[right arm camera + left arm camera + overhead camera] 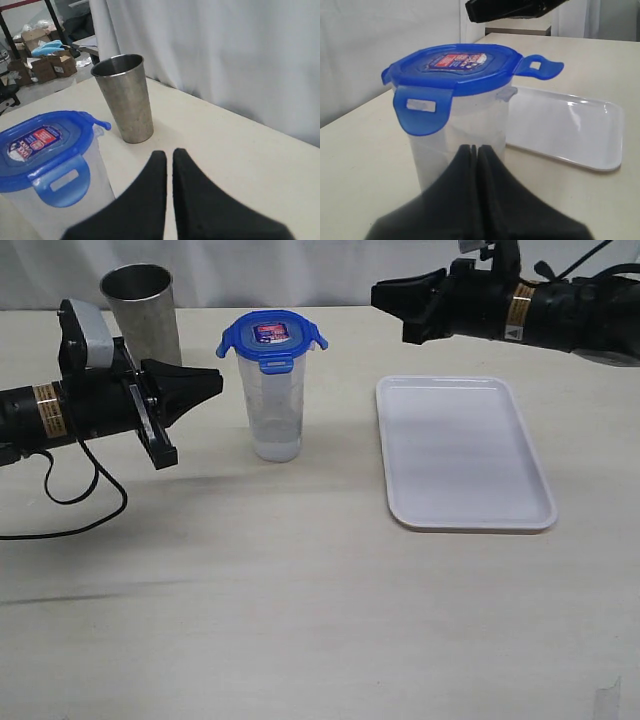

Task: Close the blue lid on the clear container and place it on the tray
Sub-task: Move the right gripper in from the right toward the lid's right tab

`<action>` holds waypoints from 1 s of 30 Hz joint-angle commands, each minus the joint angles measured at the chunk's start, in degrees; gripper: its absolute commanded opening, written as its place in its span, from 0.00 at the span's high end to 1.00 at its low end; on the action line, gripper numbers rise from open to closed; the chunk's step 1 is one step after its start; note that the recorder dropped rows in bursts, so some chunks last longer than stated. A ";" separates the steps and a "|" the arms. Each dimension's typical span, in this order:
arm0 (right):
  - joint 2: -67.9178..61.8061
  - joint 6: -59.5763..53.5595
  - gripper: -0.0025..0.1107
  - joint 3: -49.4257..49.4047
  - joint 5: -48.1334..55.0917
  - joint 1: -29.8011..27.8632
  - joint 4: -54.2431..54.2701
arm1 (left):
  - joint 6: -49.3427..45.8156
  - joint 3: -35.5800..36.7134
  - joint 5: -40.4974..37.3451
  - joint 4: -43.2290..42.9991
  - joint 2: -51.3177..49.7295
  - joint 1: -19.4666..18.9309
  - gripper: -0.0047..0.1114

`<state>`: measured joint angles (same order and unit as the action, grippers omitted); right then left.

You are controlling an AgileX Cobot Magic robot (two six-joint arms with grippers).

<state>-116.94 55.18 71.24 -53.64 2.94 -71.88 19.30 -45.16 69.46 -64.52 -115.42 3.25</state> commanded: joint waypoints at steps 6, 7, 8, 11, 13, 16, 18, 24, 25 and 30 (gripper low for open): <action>-0.97 -3.43 0.94 3.31 14.24 5.91 0.77 | -0.01 -0.35 0.50 0.85 -0.06 0.15 0.96; -0.97 -3.43 0.94 3.31 12.93 5.91 0.77 | -0.01 -0.35 0.50 1.20 -0.06 0.15 0.96; -0.97 -3.58 0.94 3.31 11.64 5.91 0.77 | -0.01 -0.35 0.50 1.32 -0.06 0.15 0.96; -0.97 -3.58 0.94 3.31 10.02 6.36 0.77 | -0.01 -0.35 0.50 1.44 -0.06 0.15 0.96; -1.10 -3.58 0.94 3.31 10.15 7.09 0.46 | -0.01 -0.35 0.50 1.30 -0.06 0.15 0.96; -1.48 -3.88 0.94 3.31 10.41 7.89 0.35 | -0.01 -0.35 0.50 1.17 -0.06 0.15 0.96; -2.02 -3.86 0.94 3.31 10.41 8.32 0.35 | -0.01 -0.35 0.50 0.95 -0.06 0.15 0.96; -2.73 -4.64 0.94 3.42 10.41 8.54 0.51 | -0.01 -0.35 0.50 1.20 -0.06 0.15 0.96; -2.73 -4.54 0.94 3.42 10.41 8.54 0.51 | -0.01 -0.35 0.50 1.35 -0.06 0.15 0.96; -2.73 -1.79 0.94 3.42 10.28 8.54 -2.67 | -0.01 -0.35 0.50 2.62 -0.06 0.15 0.96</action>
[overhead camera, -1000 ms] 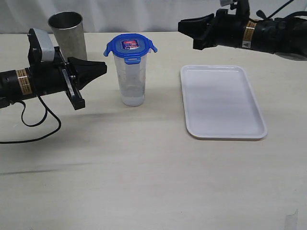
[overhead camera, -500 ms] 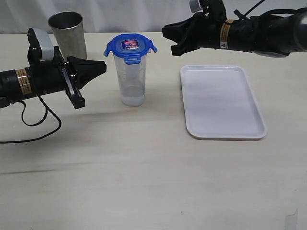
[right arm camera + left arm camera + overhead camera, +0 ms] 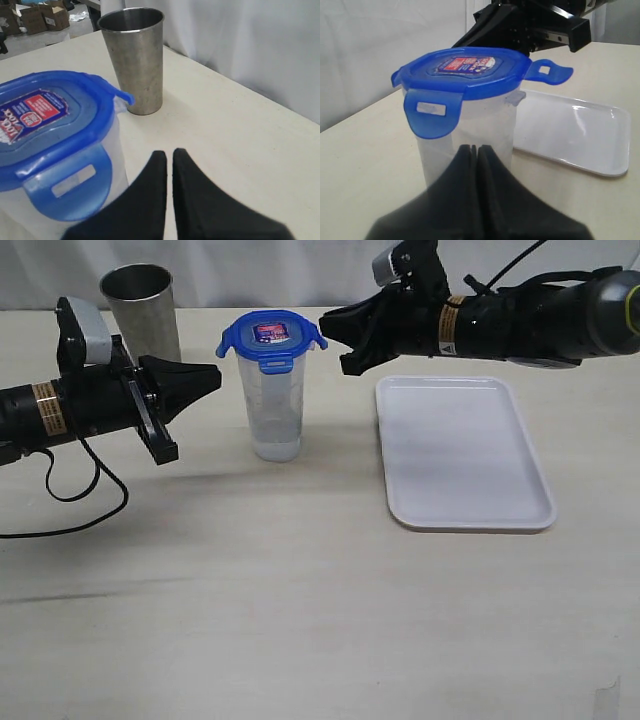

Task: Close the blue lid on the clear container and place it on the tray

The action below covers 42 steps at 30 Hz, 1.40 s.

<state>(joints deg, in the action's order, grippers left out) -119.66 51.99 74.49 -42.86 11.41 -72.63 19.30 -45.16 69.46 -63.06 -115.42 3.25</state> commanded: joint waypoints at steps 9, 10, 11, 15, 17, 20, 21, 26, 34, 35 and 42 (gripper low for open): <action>0.21 3.05 0.94 0.17 -0.74 0.07 -4.74 | -0.01 -0.35 0.50 1.16 -0.06 0.15 0.96; 0.21 3.26 0.94 0.17 -0.74 0.07 -4.97 | -0.01 -0.35 0.50 1.16 -0.06 0.15 0.96; 0.21 3.19 0.94 0.17 -0.74 0.07 -5.22 | -0.01 -0.35 0.50 1.16 -0.06 0.15 0.96; 0.33 3.28 0.94 0.17 -0.74 0.07 -6.21 | -0.01 -0.35 0.50 1.16 -0.06 0.15 0.96; 0.60 3.28 0.94 0.17 -0.74 0.07 -6.45 | -0.01 -0.35 0.50 1.16 -0.06 0.15 0.96; 0.86 3.97 0.94 0.17 -0.74 0.07 -7.11 | -0.01 -0.35 0.50 1.16 -0.06 0.15 0.96; 0.96 3.97 0.94 0.17 -0.74 0.07 -7.27 | -0.01 -0.35 0.50 1.16 -0.06 0.15 0.96; 1.71 3.29 0.94 0.17 -0.52 0.07 -7.36 | -0.01 -0.35 0.50 1.16 -0.06 0.15 0.96; 3.07 2.86 0.94 0.17 0.89 0.07 -7.16 | -0.01 -0.35 0.50 1.16 -0.06 0.15 0.96; 3.07 2.86 0.94 0.17 0.53 0.07 -7.52 | -0.01 -0.35 0.50 1.16 -0.06 0.15 0.96; 3.07 3.26 0.94 0.17 -1.17 0.07 -10.79 | -0.01 -0.35 0.50 1.16 -0.06 0.15 0.96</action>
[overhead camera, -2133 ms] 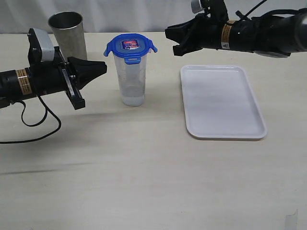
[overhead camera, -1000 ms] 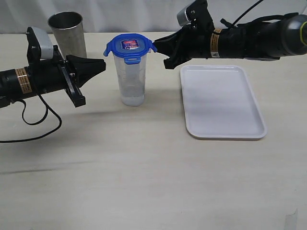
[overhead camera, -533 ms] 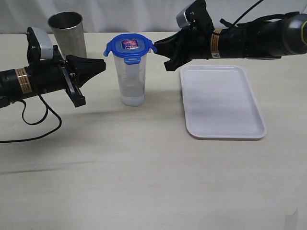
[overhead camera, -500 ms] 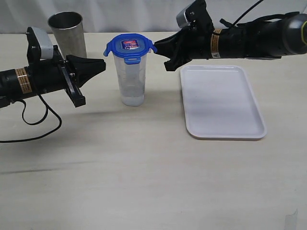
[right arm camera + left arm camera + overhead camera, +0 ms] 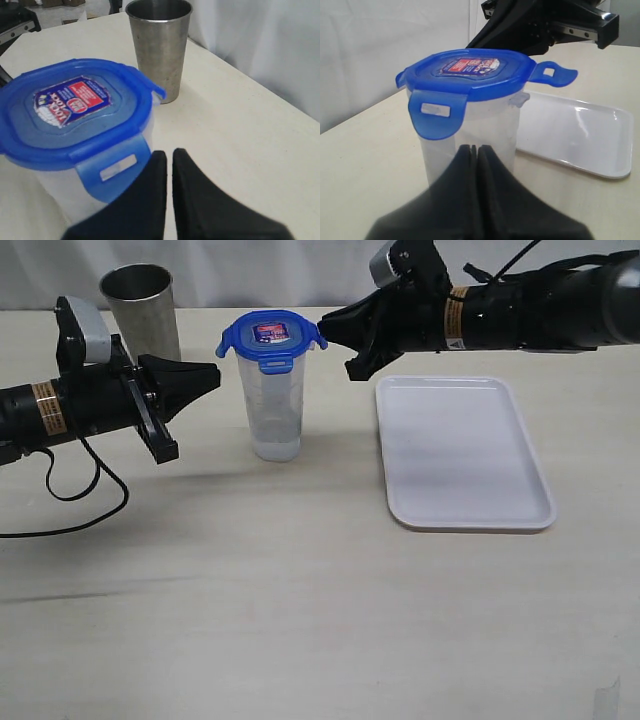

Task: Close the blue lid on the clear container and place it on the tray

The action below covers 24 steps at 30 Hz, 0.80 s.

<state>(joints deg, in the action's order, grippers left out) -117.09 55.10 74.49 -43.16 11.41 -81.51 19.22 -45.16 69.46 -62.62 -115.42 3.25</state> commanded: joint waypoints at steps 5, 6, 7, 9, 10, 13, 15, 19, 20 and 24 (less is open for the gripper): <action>0.50 0.98 0.94 0.17 -1.01 0.07 -2.35 | 0.08 -0.35 0.50 0.71 -0.06 0.15 0.96; 0.50 0.98 0.94 0.17 -1.01 0.07 -2.42 | 0.08 -0.35 0.50 0.71 -0.06 0.15 0.96; 0.50 1.08 0.94 0.17 -1.01 0.07 -2.41 | 0.08 -0.35 0.50 0.71 -0.06 0.15 0.96; 0.50 1.26 0.94 0.17 -1.01 0.07 -2.55 | 0.08 -0.35 0.50 0.83 -0.06 0.15 0.96; 0.50 1.37 0.94 0.17 -1.01 0.07 -2.55 | 0.08 -0.35 0.50 0.83 -0.06 0.15 0.96; 0.50 1.49 0.94 0.17 -1.11 0.07 -2.55 | 0.08 -0.35 0.50 0.83 -0.06 0.15 0.96; 0.50 2.38 0.94 0.17 -1.10 0.07 -2.55 | 0.08 -0.35 0.50 1.21 -0.06 0.15 0.96; 0.63 3.28 0.94 0.17 -1.10 0.07 -2.55 | 0.08 -0.35 0.50 1.21 -0.06 0.15 0.96; 0.63 3.46 0.94 0.17 -1.22 0.07 -2.55 | 0.08 -0.35 0.50 1.31 -0.06 0.15 0.96; 0.63 4.13 0.94 0.17 -1.70 0.07 -3.24 | 0.08 -0.35 0.50 1.45 -0.06 0.15 0.96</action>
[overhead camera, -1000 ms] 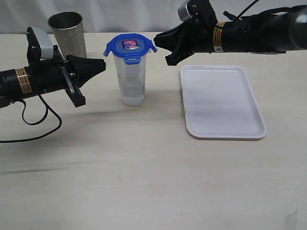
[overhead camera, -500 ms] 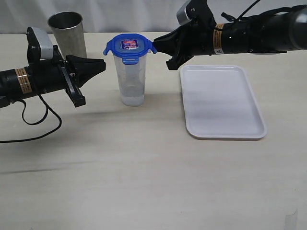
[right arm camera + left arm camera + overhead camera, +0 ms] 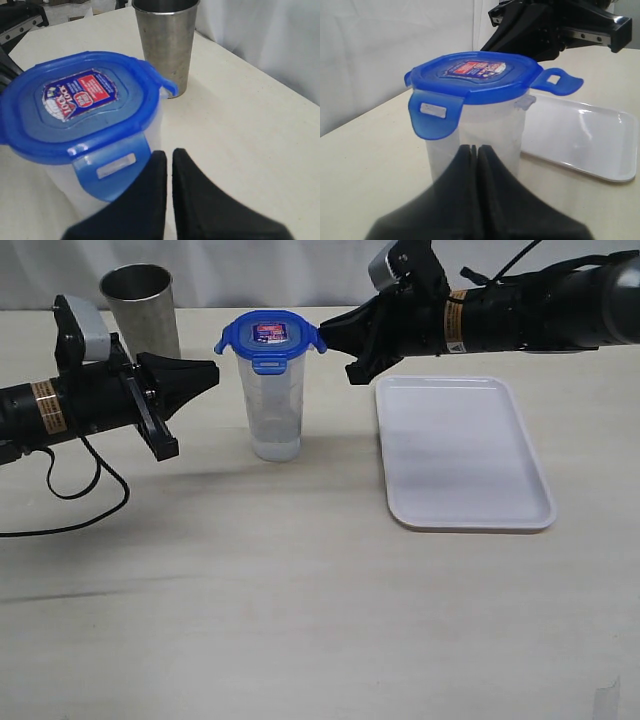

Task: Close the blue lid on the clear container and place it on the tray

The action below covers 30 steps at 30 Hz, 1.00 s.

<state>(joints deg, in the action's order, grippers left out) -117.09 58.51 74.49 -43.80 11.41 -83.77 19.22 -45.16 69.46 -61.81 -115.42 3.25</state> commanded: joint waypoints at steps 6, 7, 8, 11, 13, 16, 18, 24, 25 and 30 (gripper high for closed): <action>0.63 2.28 0.94 0.17 -1.05 0.07 -2.66 | 0.08 -0.35 0.50 0.64 -0.06 0.15 0.96; 0.63 2.28 0.94 0.17 -1.05 0.07 -2.66 | 0.08 -0.35 0.50 0.64 -0.06 0.15 0.96; 0.63 2.28 0.94 0.17 -1.05 0.07 -2.66 | 0.08 -0.35 0.50 0.64 -0.06 0.15 0.96; 0.63 2.44 0.94 0.17 -1.05 0.07 -2.66 | 0.08 -0.35 0.50 0.64 -0.06 0.15 0.96; 0.63 2.78 0.94 0.17 -1.05 0.07 -2.66 | 0.08 -0.35 0.50 0.64 -0.06 0.15 0.96; 0.63 2.78 0.94 0.17 -1.05 0.07 -2.66 | 0.08 -0.35 0.50 0.85 -0.06 0.15 0.96; 0.63 2.78 0.94 0.17 -1.05 0.07 -2.66 | 0.08 -0.35 0.50 0.85 -0.06 0.15 0.96; 0.63 2.74 0.94 0.17 -1.54 0.07 -2.66 | 0.08 -0.35 0.50 0.85 -0.06 0.15 0.96; 0.63 2.74 0.94 0.17 -1.54 0.07 -2.66 | 0.08 -0.35 0.50 0.85 -0.06 0.15 0.96; 0.88 2.74 0.94 0.17 -0.17 0.07 -2.66 | 0.08 -0.35 0.50 0.94 -0.06 0.15 0.96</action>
<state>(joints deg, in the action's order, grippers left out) -117.09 60.85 74.49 -44.39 11.41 -86.18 19.22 -45.16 69.46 -61.53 -115.42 3.25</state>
